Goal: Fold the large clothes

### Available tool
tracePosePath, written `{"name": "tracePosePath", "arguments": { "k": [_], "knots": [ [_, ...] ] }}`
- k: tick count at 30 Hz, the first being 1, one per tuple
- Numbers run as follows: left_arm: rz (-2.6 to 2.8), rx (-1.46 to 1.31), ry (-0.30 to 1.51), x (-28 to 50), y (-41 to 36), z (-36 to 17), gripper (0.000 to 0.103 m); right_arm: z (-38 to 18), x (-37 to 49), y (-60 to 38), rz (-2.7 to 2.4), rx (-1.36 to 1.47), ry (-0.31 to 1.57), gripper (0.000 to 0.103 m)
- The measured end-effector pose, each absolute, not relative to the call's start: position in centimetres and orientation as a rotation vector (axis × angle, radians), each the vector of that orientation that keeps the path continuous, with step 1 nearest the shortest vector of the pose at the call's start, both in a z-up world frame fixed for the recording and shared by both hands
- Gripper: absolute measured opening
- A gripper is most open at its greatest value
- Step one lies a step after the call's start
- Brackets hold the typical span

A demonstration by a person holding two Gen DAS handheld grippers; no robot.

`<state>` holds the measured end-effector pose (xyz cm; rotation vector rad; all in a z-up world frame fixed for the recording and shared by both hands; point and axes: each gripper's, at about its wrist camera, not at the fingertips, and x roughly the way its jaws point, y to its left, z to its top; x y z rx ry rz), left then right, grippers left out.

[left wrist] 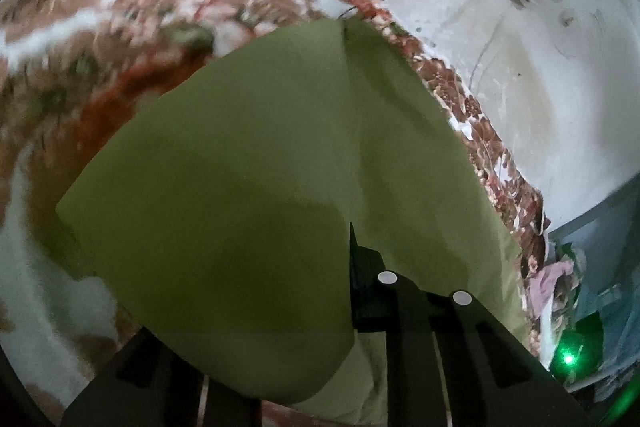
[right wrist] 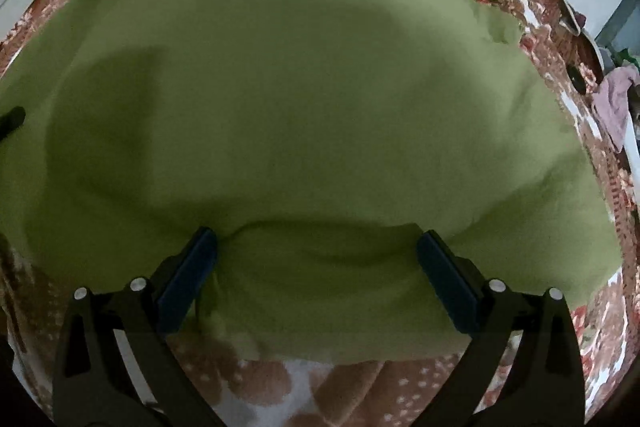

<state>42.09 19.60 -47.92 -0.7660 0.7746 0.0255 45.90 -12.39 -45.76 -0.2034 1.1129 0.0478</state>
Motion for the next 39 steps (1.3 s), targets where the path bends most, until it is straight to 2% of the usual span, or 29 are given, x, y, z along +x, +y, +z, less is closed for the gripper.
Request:
{"name": "tracePosePath", "arguments": {
  "k": [3, 6, 14, 15, 17, 19, 23, 25, 32, 36, 39],
  "knots": [
    [0.038, -0.717, 0.741, 41.9, 18.6, -45.3, 0.015, -43.3, 44.9, -12.7, 0.051, -0.233, 1.036, 0.098],
    [0.017, -0.702, 0.705, 42.0, 17.2, -42.5, 0.014, -45.7, 45.4, -13.2, 0.092, -0.256, 1.135, 0.098],
    [0.027, -0.365, 0.647, 44.2, 7.8, -33.7, 0.012, -46.3, 45.7, -15.3, 0.171, -0.118, 1.149, 0.098],
    [0.031, -0.334, 0.636, 44.4, 6.6, -32.7, 0.012, -45.6, 45.1, -15.4, 0.170, -0.110, 1.145, 0.094],
    [0.042, -0.268, 0.614, 44.6, 4.0, -30.7, 0.012, -43.3, 44.2, -16.4, 0.105, -0.123, 1.085, 0.094],
    [0.037, -0.233, 0.611, 44.8, 2.4, -29.6, 0.012, -43.8, 44.3, -16.0, 0.111, -0.166, 1.105, 0.095],
    [0.022, -0.065, 0.655, 46.0, -2.6, -28.1, 0.011, -46.3, 45.2, -16.4, 0.161, -0.061, 1.153, 0.096],
    [0.021, 0.048, 0.657, 46.6, -5.4, -27.5, 0.011, -45.3, 45.1, -17.4, 0.212, -0.031, 1.146, 0.092],
    [0.005, 0.333, 0.667, 47.7, -15.1, -28.4, 0.011, -39.1, 44.5, -32.0, 0.115, 0.099, 1.055, 0.092],
    [-0.054, 0.651, 0.657, 46.3, -23.7, -32.4, 0.011, -36.7, 45.5, -42.3, -0.042, 0.073, 1.016, 0.092],
    [-0.142, 0.932, 0.644, 44.2, -30.1, -38.1, 0.010, -34.6, 46.0, -48.2, -0.093, 0.039, 0.978, 0.093]
  ]
}}
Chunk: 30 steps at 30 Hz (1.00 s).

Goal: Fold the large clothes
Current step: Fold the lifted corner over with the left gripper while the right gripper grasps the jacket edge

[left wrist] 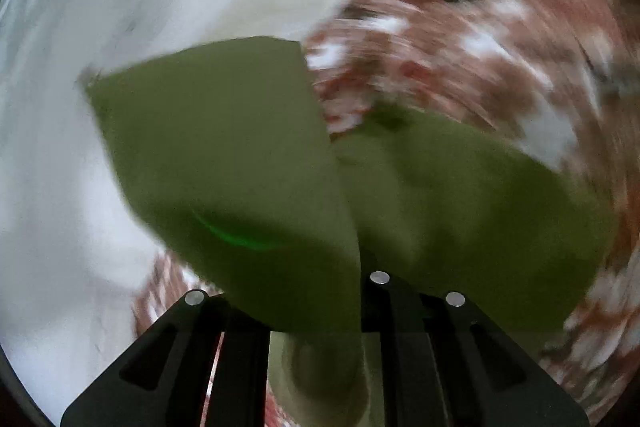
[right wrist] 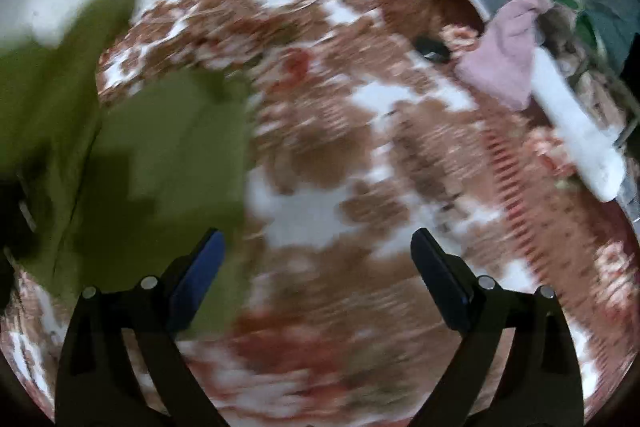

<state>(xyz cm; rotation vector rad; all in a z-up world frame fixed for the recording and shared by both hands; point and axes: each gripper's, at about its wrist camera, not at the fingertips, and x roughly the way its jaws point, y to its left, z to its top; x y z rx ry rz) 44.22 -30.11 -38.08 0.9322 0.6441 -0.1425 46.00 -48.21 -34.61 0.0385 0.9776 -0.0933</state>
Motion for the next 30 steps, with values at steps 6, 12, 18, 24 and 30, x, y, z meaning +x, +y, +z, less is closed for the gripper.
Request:
{"name": "tracePosePath", "arguments": {
  "k": [6, 12, 18, 24, 30],
  "knots": [
    [-0.237, 1.499, 0.582, 39.0, -35.8, -52.9, 0.005, -35.7, 48.1, -52.8, 0.064, 0.243, 1.084, 0.093],
    [-0.263, 1.503, 0.549, 38.6, -35.0, -51.9, 0.007, -35.9, 51.6, -50.3, 0.322, 0.520, 1.117, 0.093],
    [-0.284, 1.534, 0.486, 38.0, -35.1, -52.3, 0.007, -38.7, 58.9, -43.8, 0.551, 0.694, 1.282, 0.093],
    [-0.321, 1.506, 0.449, 37.5, -34.5, -51.0, 0.007, -42.0, 62.9, -38.6, 0.517, 0.492, 1.418, 0.084],
    [-0.352, 1.447, 0.394, 36.5, -34.1, -49.8, 0.007, -43.9, 63.4, -36.2, 0.555, 0.415, 1.485, 0.043]
  ]
}}
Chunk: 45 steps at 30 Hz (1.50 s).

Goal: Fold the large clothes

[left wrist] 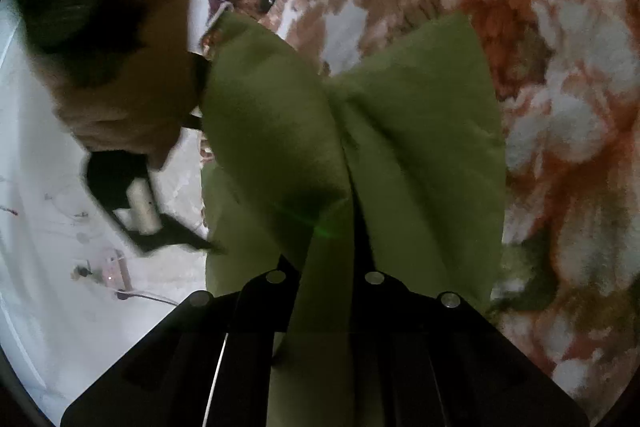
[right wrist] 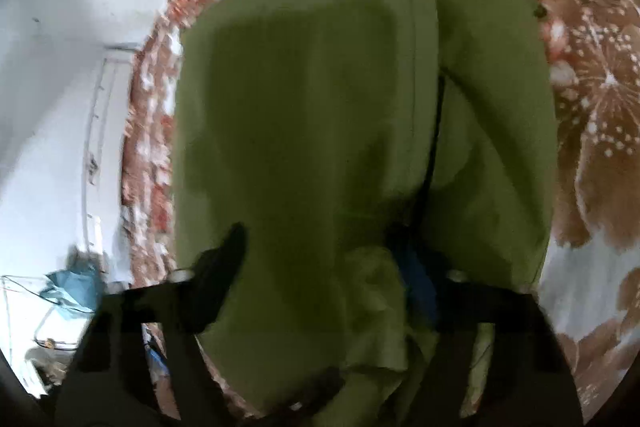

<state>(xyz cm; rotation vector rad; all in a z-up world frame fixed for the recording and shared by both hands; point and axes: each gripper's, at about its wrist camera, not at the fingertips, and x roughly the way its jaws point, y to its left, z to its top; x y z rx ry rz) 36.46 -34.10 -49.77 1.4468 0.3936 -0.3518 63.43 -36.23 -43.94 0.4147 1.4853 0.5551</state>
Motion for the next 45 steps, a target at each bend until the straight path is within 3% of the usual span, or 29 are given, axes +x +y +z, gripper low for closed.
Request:
{"name": "tracePosePath", "arguments": {
  "k": [1, 2, 4, 6, 7, 8, 12, 16, 20, 24, 28, 33, 36, 38, 42, 44, 45],
  "knots": [
    [-0.348, 1.429, 0.391, 36.5, -33.9, -49.4, 0.007, -44.5, 63.6, -36.3, 0.532, 0.398, 1.504, 0.025],
    [-0.347, 1.421, 0.389, 36.4, -33.7, -49.3, 0.008, -44.9, 63.6, -36.5, 0.540, 0.414, 1.513, 0.022],
    [-0.350, 1.416, 0.362, 35.7, -33.0, -48.9, 0.014, -44.7, 63.5, -36.9, 0.581, 0.443, 1.514, 0.008],
    [-0.349, 1.426, 0.319, 34.3, -32.4, -48.6, 0.024, -43.3, 63.0, -37.2, 0.605, 0.440, 1.509, 0.005],
    [-0.351, 1.422, 0.305, 33.4, -32.0, -48.2, 0.036, -42.5, 62.9, -37.3, 0.621, 0.445, 1.505, 0.005],
    [-0.354, 1.411, 0.296, 32.6, -31.7, -47.7, 0.045, -41.5, 62.6, -37.5, 0.645, 0.451, 1.498, 0.005],
    [-0.359, 1.346, 0.274, 29.6, -30.7, -44.9, 0.051, -37.2, 61.8, -38.3, 0.687, 0.417, 1.482, 0.004],
    [-0.321, 1.108, 0.324, 30.5, -29.1, -38.7, 0.058, -32.5, 60.4, -39.1, 0.689, 0.342, 1.458, 0.004],
    [-0.290, 0.857, 0.398, 34.3, -27.3, -35.0, 0.063, -34.4, 60.1, -40.8, 0.626, 0.270, 1.504, 0.004],
    [-0.390, 0.573, 0.562, 40.1, -25.4, -36.2, 0.064, -40.5, 60.5, -44.1, 0.508, 0.286, 1.592, 0.004],
    [-0.476, 0.631, 0.606, 42.6, -24.8, -41.2, 0.064, -42.9, 60.4, -46.0, 0.474, 0.238, 1.592, 0.004],
    [-0.566, 0.648, 0.687, 42.8, -21.6, -45.0, 0.073, -44.2, 59.0, -46.7, 0.490, 0.167, 1.601, 0.004],
    [-0.559, 0.603, 0.734, 42.8, -20.4, -45.8, 0.075, -45.7, 58.1, -47.9, 0.472, 0.164, 1.590, 0.005],
    [-0.533, 0.579, 0.768, 43.2, -19.7, -45.8, 0.077, -47.4, 57.2, -49.5, 0.310, -0.035, 1.597, 0.001],
    [-0.504, 0.437, 0.848, 43.7, -17.5, -43.4, 0.080, -45.7, 56.0, -52.9, 0.289, 0.174, 1.559, 0.001],
    [-0.489, 0.370, 0.841, 43.3, -16.6, -41.4, 0.086, -41.9, 56.1, -51.5, 0.288, 0.154, 1.440, 0.005],
    [-0.482, 0.339, 0.839, 43.4, -16.2, -40.8, 0.088, -40.7, 56.2, -50.8, 0.288, 0.124, 1.404, 0.022]
  ]
}}
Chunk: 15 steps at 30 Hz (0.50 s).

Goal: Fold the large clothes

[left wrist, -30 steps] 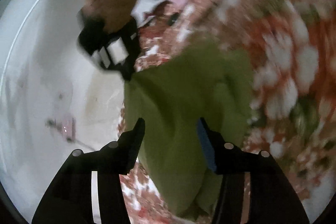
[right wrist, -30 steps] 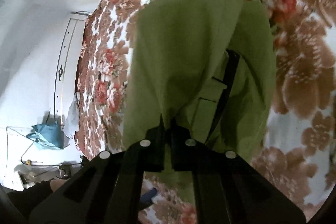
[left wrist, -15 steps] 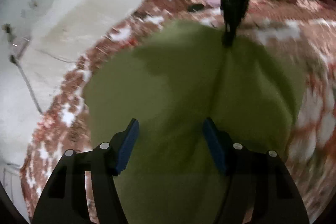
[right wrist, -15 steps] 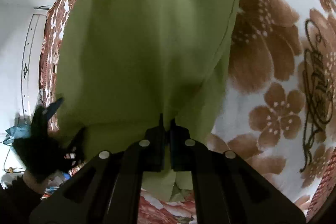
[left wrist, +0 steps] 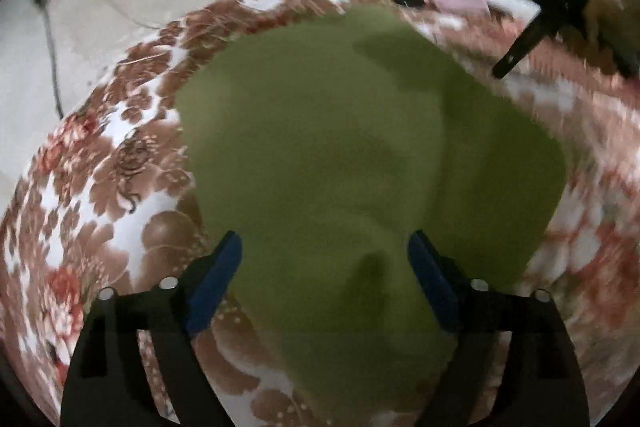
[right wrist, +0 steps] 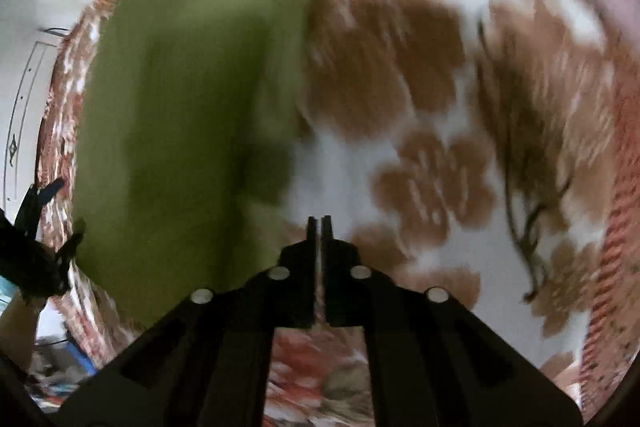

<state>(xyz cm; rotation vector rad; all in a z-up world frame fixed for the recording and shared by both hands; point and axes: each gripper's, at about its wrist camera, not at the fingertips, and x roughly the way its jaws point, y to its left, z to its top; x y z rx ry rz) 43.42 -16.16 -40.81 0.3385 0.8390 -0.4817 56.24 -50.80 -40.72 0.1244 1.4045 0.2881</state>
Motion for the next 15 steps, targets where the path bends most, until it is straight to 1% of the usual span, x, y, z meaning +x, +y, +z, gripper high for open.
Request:
{"name": "tracePosePath", "arguments": {
  "k": [1, 2, 4, 5, 6, 10, 13, 15],
  "knots": [
    [-0.462, 0.283, 0.837, 43.9, -15.6, -39.7, 0.091, -38.9, 56.6, -49.1, 0.282, 0.059, 1.335, 0.050],
    [-0.448, 0.235, 0.842, 44.4, -15.2, -39.1, 0.091, -37.5, 57.0, -47.7, 0.287, 0.007, 1.265, 0.058],
    [-0.425, 0.156, 0.848, 45.7, -14.7, -38.4, 0.092, -36.1, 58.0, -45.1, 0.296, -0.068, 1.175, 0.061],
    [-0.415, 0.138, 0.846, 46.2, -14.8, -38.5, 0.093, -36.0, 58.6, -44.2, 0.282, -0.086, 1.154, 0.065],
    [-0.408, 0.130, 0.846, 46.5, -15.0, -38.7, 0.093, -35.9, 59.3, -42.9, 0.261, -0.093, 1.138, 0.072],
    [-0.415, 0.083, 0.879, 47.0, -16.3, -40.2, 0.093, -37.9, 62.3, -41.0, 0.194, -0.116, 1.117, 0.072],
    [-0.427, 0.125, 0.909, 45.9, -17.6, -42.4, 0.093, -40.8, 64.9, -40.0, 0.127, -0.128, 1.147, 0.072],
    [-0.422, 0.217, 0.914, 44.9, -18.4, -44.0, 0.093, -42.2, 66.1, -40.3, 0.101, -0.165, 1.167, 0.073]
  ]
}}
